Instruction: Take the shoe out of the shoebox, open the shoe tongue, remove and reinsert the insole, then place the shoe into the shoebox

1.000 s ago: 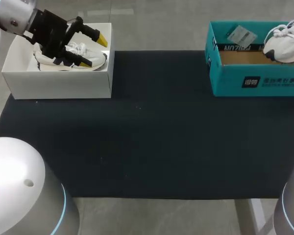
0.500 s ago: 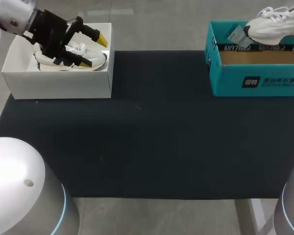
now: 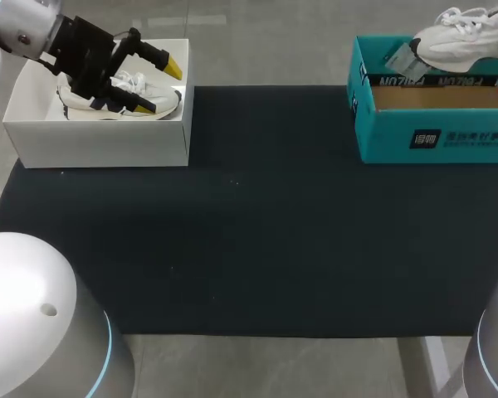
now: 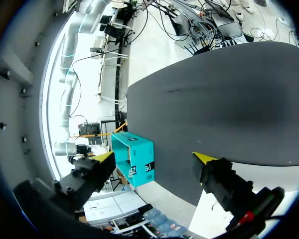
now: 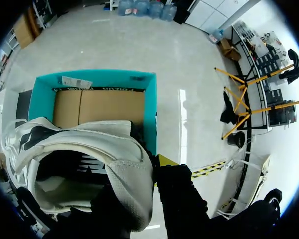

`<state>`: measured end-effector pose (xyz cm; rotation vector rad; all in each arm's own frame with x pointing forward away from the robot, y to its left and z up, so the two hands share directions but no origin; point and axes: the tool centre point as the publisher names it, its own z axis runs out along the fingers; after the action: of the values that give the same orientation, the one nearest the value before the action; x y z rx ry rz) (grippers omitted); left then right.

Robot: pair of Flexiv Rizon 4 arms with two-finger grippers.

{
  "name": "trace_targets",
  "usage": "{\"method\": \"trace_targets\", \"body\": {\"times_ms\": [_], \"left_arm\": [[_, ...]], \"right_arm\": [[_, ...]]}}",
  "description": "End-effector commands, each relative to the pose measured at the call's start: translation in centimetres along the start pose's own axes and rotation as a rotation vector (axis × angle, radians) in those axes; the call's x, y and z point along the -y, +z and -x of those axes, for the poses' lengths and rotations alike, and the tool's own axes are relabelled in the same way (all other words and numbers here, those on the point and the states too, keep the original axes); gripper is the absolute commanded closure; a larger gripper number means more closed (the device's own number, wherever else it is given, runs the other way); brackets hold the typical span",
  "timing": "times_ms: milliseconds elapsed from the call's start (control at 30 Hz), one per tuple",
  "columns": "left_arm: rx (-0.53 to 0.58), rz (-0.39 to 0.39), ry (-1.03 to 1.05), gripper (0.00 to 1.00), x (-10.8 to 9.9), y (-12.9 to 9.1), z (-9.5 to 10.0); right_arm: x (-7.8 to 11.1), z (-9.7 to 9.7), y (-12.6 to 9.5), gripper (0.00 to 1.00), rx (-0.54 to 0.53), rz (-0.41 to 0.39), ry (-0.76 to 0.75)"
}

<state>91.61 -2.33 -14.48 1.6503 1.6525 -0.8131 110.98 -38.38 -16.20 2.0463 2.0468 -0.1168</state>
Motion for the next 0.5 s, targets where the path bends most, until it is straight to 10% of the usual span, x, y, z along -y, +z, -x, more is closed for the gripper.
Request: {"method": "trace_targets", "body": {"times_ms": [33,500], "left_arm": [[-0.002,0.0,0.001,0.0,0.0,0.0,0.0],[-0.002,0.0,0.001,0.0,0.0,0.0,0.0]], "right_arm": [[0.5,-0.8,0.0,1.0,0.024,-0.007,0.059],[2.4,-1.8,0.8,1.0,0.068,-0.016,0.199]]}}
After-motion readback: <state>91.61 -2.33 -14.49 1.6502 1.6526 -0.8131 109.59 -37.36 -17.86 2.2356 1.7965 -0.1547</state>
